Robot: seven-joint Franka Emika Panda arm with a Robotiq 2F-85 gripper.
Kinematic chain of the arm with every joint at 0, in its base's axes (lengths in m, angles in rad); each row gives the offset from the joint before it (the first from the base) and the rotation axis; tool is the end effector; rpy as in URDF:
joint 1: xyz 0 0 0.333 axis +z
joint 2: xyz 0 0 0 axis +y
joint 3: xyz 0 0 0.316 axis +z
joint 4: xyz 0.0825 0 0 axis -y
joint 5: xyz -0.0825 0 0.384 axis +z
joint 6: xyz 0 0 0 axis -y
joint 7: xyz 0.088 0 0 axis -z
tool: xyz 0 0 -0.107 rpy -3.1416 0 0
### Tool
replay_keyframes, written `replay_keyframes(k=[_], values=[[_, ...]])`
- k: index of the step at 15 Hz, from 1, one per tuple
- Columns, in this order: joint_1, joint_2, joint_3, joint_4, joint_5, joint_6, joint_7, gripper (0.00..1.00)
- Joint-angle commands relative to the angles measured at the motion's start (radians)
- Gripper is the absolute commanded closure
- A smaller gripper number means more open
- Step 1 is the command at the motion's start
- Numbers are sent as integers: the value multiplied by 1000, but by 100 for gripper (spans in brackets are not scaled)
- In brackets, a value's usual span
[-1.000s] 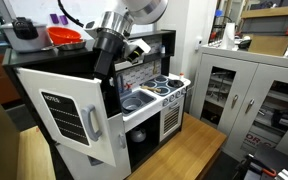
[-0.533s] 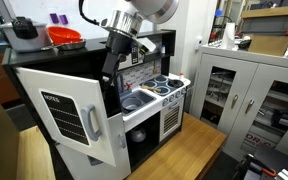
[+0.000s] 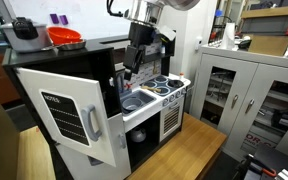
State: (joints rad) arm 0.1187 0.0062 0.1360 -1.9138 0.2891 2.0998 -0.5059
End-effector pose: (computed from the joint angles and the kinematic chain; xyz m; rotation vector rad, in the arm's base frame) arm 0.5578 0.1592 0.5070 -2.7427 -0.9034 -0.3057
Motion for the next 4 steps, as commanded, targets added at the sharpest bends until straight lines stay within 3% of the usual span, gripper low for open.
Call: replay_keyframes(k=[1,4], values=[[-11,-51,-21,-56,-69,13,123,0],[-20,-69,-42,-70,-128,8,208,0]])
